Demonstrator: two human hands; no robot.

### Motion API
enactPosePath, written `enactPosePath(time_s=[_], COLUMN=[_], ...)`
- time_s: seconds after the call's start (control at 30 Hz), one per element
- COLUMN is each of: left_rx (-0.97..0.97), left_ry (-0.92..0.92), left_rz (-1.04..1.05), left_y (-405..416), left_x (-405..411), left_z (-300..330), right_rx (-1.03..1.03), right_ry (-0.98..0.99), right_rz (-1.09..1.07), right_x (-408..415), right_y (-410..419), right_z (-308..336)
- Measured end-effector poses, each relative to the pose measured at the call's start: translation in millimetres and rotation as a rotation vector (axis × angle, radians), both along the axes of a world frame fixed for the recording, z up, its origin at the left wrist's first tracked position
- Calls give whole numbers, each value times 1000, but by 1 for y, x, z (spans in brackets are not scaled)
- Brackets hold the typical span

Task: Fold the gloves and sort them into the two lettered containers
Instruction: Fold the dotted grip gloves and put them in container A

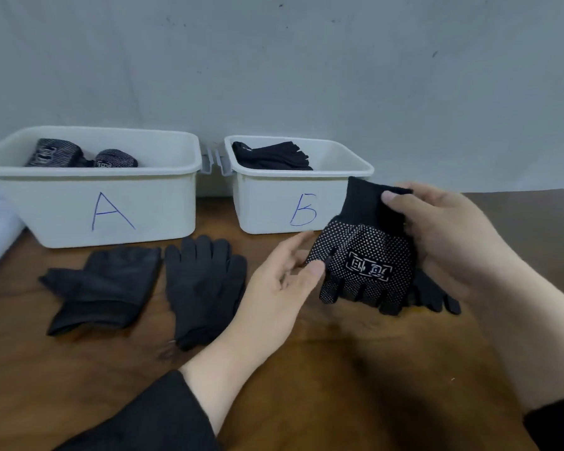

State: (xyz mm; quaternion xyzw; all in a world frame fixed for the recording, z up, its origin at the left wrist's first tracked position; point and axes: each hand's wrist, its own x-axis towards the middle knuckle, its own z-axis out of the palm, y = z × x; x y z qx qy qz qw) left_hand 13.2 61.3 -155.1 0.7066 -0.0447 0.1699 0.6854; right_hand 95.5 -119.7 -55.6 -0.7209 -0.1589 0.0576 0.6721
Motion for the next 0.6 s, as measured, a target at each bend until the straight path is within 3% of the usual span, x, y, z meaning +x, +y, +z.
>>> enactPosePath(time_s=[0.13, 0.27, 0.37, 0.47, 0.6], left_rx=[149, 220, 384, 689, 1087], left_ry=[42, 34, 6, -47, 131], left_rz=[18, 26, 211, 391, 204], left_y=[8, 25, 49, 85, 122], left_x=[-10, -29, -41, -50, -61], left_z=[-7, -5, -8, -11, -20], right_rx=[-248, -587, -565, -472, -326], right_ry=[-34, -189, -294, -469, -611], right_rz=[78, 133, 28, -121, -198], right_x=[-9, -24, -24, -9, -10], right_y=[11, 26, 47, 63, 69], right_z=[-3, 11, 16, 14, 7])
